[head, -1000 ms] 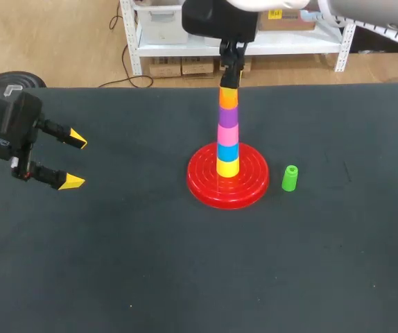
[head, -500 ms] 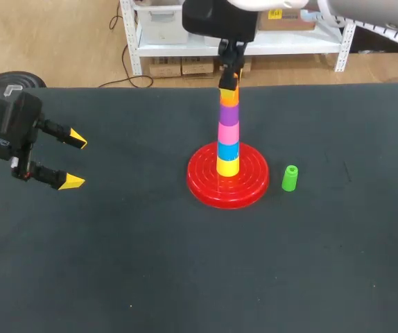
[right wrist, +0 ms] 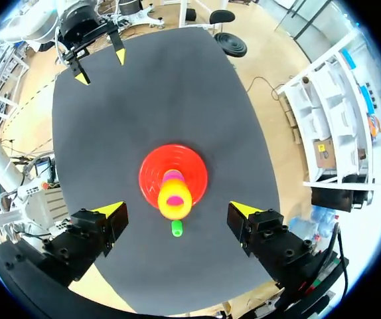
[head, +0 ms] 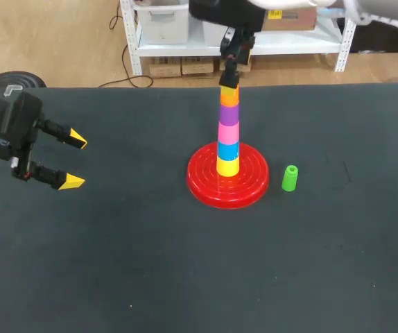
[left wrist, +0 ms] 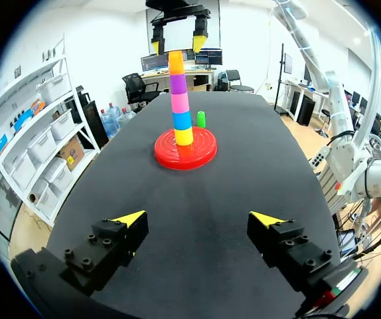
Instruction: Pick up and stack the cylinders on the red base in this order: pink,purple,orange,green
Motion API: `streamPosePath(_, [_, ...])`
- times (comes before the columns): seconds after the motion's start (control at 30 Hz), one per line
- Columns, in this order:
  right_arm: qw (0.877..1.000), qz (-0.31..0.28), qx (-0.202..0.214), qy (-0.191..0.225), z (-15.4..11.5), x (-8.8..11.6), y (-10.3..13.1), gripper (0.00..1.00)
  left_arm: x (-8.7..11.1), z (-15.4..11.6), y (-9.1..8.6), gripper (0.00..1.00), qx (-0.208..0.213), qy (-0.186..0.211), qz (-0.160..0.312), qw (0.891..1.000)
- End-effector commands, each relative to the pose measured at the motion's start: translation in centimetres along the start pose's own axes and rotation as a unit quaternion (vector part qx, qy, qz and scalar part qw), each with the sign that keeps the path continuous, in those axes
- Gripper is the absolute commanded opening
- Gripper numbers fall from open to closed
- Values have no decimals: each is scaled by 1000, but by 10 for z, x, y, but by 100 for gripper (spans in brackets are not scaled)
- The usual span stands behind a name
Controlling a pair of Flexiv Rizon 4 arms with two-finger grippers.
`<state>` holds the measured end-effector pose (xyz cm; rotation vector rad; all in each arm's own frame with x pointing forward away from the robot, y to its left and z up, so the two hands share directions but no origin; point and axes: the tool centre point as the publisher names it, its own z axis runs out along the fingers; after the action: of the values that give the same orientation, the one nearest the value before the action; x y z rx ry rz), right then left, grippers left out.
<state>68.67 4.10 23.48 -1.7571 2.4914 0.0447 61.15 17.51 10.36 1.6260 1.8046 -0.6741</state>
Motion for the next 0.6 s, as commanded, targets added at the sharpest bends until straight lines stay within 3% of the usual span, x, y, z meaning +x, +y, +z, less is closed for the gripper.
streamPosePath(0.03, [999,13,39,-34,-13,25,15,100,1,0,0,100,-1,-2,1,1000])
streamPosePath(0.3, [995,59,66,-41,-18,62,29,100,1,0,0,100,-1,-2,1,1000])
streamPosePath(0.6, [993,99,50,-45,15,94,46,100,1,0,0,100,-1,-2,1,1000])
